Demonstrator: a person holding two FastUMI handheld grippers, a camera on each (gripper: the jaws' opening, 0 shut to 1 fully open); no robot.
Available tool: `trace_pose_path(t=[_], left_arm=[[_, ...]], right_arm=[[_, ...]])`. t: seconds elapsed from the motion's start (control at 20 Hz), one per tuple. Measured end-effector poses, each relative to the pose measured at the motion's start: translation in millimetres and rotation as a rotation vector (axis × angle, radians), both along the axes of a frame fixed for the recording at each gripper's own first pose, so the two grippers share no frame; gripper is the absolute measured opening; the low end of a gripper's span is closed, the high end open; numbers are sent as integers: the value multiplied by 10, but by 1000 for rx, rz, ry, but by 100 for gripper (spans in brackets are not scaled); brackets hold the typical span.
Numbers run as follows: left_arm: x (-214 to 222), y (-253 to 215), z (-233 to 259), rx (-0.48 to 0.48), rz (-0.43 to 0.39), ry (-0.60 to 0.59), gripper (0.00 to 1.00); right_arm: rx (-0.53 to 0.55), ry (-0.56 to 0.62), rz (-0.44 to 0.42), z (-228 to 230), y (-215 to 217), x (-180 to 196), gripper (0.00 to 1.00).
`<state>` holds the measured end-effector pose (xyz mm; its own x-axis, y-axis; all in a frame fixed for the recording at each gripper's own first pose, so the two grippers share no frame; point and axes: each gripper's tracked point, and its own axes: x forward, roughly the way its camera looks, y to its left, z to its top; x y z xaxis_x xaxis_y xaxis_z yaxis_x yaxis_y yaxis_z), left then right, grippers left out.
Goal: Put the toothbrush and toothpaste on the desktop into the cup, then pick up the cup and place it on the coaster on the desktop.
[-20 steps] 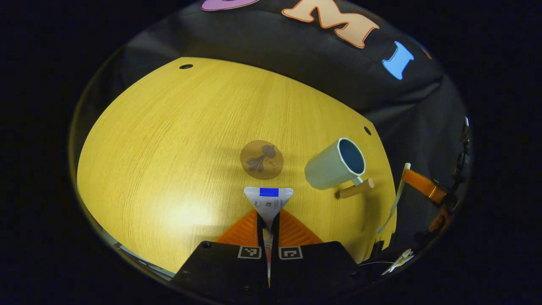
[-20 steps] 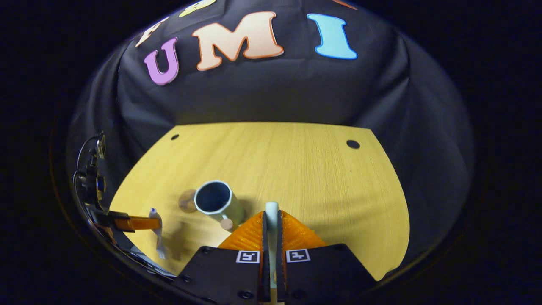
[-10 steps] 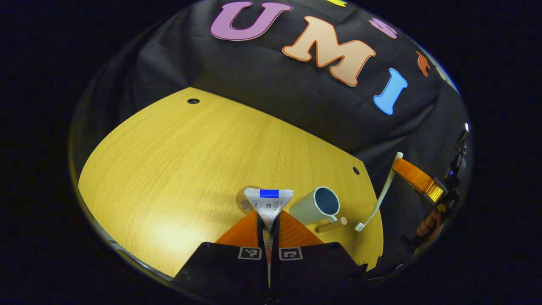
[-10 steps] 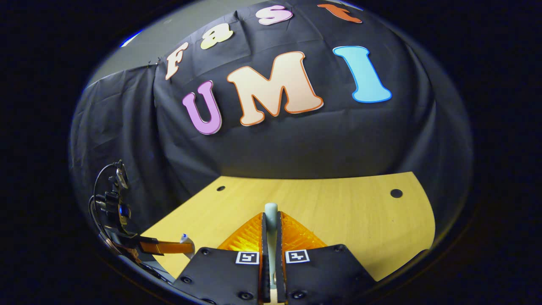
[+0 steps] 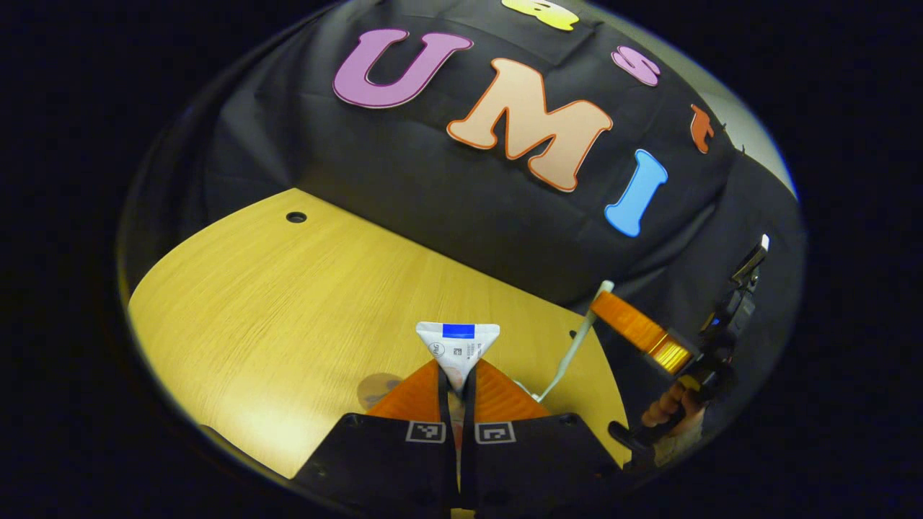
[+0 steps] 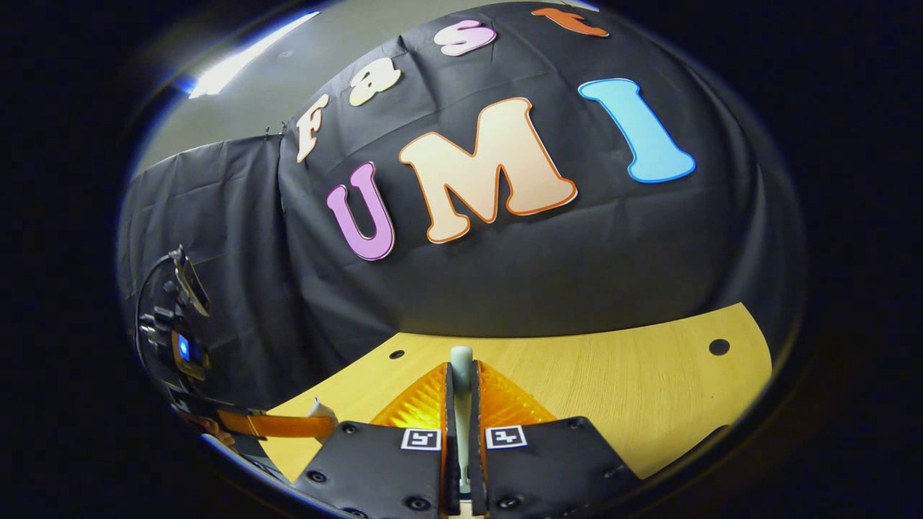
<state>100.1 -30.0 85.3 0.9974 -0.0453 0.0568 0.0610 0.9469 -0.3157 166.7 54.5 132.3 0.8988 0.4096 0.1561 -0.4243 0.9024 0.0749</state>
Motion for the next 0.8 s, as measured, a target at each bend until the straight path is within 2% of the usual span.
trace_pose_path(t=[0.3,0.45,0.6,0.65,0.7,0.75,0.8], left_arm=[[308,-235,371,26,-52,-149,0],[414,-369,452,35,-95,-208,0],[493,-467,427,67,-119,-226,0],[503,-506,413,73,-129,-232,0],[517,-549,400,77,-140,-241,0],[535,-589,382,83,-149,-248,2],[561,-632,329,94,-156,-240,0]], right_arm=[[-19,76,13,-586,27,157,8],[5,94,-3,-688,-75,159,9],[14,108,-34,-652,-240,144,16],[25,103,-40,-640,-321,112,13],[41,95,-53,-601,-419,79,27],[54,86,-68,-561,-511,61,31],[62,85,-99,-548,-624,65,54]])
